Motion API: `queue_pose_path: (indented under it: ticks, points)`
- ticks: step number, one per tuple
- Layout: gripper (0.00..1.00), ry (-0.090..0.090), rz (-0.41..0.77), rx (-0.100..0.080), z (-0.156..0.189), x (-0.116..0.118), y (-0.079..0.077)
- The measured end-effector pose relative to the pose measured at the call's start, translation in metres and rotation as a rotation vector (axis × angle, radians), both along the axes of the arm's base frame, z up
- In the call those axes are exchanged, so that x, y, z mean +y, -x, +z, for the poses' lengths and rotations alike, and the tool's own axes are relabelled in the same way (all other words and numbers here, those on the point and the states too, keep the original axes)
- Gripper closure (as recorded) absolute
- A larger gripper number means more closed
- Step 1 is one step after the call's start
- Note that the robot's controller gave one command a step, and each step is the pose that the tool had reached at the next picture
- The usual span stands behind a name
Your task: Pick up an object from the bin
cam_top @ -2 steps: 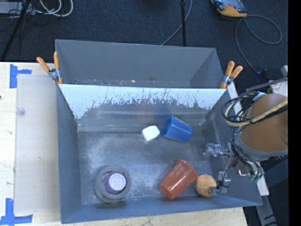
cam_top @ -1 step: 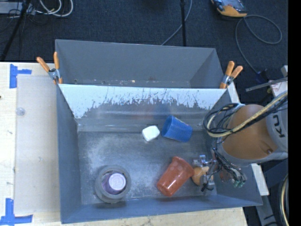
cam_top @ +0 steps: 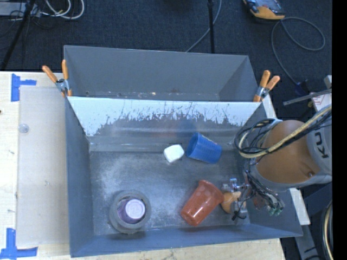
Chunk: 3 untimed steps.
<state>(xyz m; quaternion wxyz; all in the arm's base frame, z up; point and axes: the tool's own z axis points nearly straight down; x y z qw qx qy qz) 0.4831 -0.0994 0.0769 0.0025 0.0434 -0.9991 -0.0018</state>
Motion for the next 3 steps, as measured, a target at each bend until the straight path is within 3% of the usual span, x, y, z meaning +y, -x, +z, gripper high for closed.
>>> queue_pose_path:
  ticks: [1, 2, 3]
  points:
    - [1.00, -0.001, 0.000, 0.008, 0.042, -0.004, 0.002]
    - [1.00, 0.001, 0.003, -0.002, 0.090, -0.006, -0.002]
    - [1.00, -0.002, 0.000, 0.010, 0.142, -0.013, -0.001]
